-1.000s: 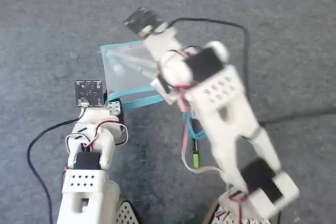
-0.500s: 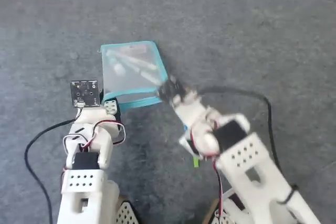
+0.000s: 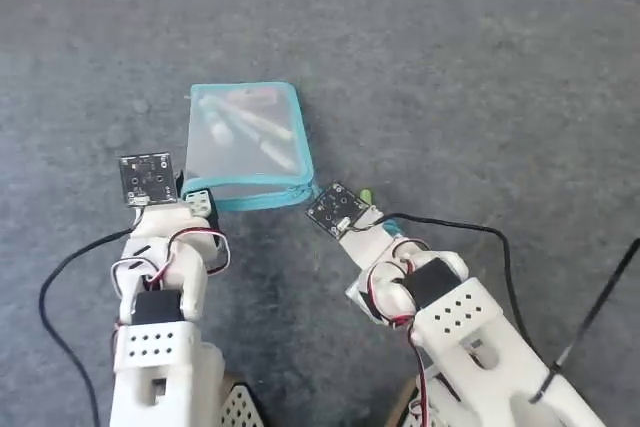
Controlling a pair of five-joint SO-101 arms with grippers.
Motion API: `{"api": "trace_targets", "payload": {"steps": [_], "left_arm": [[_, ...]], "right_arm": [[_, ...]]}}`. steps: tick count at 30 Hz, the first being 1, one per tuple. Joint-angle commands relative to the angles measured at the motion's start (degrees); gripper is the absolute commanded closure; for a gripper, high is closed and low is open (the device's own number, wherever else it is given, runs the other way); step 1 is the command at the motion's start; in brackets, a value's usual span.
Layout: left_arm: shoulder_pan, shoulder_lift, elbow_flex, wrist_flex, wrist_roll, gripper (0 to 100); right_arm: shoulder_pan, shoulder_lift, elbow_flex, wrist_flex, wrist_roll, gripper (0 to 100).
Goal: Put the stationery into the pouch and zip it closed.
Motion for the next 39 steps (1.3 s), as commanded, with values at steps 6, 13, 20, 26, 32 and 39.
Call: {"api": "trace_targets", "payload": {"steps": [6,13,20,26,32,39], "left_arm": [[-0.62,0.44,-2.77,-2.02,-0.09,99],[-0.62,0.44,-2.77,-2.02,-0.09,99],[-0.62,0.44,-2.77,-2.02,-0.09,99],[-0.62,0.44,-2.77,-2.02,-0.09,99],[-0.62,0.44,-2.77,-2.02,-0.09,99],[-0.62,0.44,-2.77,-2.02,-0.09,99]], "right_arm": [[0.04,-1.89,2.02,-0.75,-1.32,77.2],[0.04,-1.63,2.20,-2.24,-7.65,77.2],[-0.40,10.59,0.18,-5.49,-10.64,77.2],[-1.71,19.74,-2.64,-5.93,-16.18,77.2],[-1.98,23.60,-1.32,-11.47,-18.99,77.2],[-0.48,24.22,-1.23,-12.26,-16.70,90.7]]}}
